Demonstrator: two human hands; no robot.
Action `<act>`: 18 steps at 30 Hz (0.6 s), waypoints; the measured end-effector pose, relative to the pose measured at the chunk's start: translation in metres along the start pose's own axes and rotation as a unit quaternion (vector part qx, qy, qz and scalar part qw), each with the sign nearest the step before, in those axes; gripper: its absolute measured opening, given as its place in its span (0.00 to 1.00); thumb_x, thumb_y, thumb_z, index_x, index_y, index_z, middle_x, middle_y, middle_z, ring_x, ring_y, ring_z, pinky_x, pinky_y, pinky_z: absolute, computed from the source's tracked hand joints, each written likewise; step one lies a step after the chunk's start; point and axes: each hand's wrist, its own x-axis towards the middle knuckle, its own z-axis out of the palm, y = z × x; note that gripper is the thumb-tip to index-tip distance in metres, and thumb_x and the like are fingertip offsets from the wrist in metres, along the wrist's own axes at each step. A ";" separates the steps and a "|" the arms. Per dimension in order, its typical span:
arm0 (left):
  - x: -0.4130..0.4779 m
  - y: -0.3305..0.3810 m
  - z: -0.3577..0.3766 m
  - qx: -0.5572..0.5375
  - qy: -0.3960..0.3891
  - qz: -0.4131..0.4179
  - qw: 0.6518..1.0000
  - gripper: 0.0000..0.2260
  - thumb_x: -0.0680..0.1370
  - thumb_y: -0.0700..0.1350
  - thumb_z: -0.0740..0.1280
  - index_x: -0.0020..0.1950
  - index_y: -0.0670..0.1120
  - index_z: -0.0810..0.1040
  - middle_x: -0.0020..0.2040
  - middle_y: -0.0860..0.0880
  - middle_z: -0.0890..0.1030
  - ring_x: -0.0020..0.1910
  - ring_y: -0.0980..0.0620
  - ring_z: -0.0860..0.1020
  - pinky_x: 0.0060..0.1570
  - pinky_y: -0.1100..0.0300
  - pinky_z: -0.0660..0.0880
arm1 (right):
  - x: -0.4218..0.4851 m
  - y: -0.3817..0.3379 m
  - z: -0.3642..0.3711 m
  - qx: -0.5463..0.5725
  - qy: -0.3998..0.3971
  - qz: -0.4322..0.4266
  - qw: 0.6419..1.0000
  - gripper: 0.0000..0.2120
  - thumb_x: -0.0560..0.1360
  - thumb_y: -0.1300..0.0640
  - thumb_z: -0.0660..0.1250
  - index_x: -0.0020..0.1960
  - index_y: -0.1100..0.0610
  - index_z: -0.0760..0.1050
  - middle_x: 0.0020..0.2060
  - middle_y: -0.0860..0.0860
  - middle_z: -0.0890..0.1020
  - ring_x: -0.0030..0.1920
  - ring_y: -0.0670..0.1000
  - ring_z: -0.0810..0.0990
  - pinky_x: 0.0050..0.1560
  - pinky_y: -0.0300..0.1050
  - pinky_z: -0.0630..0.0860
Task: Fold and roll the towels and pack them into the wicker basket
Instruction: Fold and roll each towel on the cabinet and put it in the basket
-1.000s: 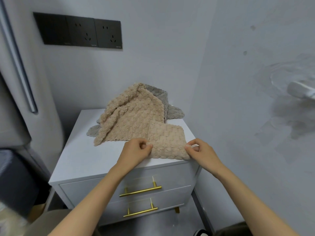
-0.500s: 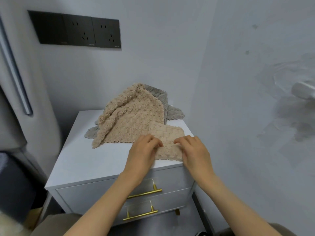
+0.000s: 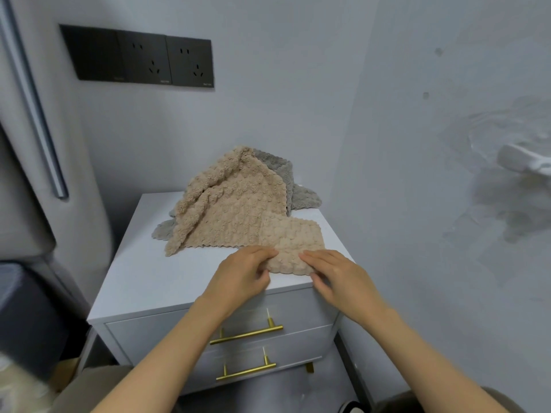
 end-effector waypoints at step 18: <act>0.005 -0.004 -0.020 -0.140 -0.046 -0.122 0.981 0.10 0.78 0.46 0.64 0.36 0.47 0.74 0.29 0.54 0.70 0.29 0.57 0.67 0.33 0.62 0.63 | 0.011 0.015 -0.022 0.282 -0.069 0.232 0.928 0.04 0.77 0.53 0.67 0.49 0.50 0.79 0.33 0.48 0.75 0.36 0.43 0.72 0.37 0.33 0.64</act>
